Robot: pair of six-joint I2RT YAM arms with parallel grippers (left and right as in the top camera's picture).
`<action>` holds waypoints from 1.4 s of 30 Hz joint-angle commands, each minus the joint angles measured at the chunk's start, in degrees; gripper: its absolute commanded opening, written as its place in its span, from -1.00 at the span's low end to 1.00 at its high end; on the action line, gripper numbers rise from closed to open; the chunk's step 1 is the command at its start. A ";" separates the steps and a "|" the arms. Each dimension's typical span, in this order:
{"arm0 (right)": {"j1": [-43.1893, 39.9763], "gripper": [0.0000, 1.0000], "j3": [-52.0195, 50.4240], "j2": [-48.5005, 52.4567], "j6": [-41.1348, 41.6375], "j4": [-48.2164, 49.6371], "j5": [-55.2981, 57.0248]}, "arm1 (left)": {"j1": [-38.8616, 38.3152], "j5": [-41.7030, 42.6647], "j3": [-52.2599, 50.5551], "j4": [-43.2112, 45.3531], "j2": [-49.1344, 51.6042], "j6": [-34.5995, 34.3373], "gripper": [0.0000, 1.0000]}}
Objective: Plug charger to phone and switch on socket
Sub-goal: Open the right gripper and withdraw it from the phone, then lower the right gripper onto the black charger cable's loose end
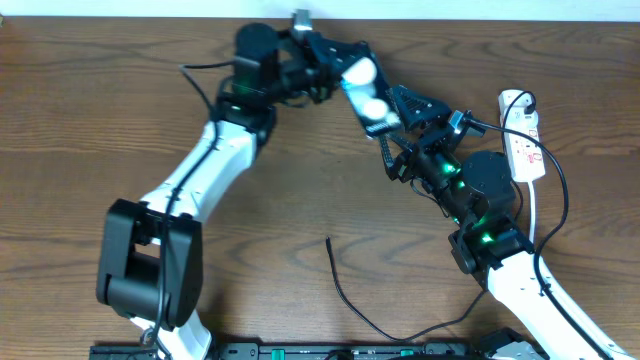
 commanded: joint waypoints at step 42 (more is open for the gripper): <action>9.38 0.99 41.48 33.09 -71.65 -75.32 -7.19 | 37.35 36.63 0.70 0.92 -1.18 15.96 -0.85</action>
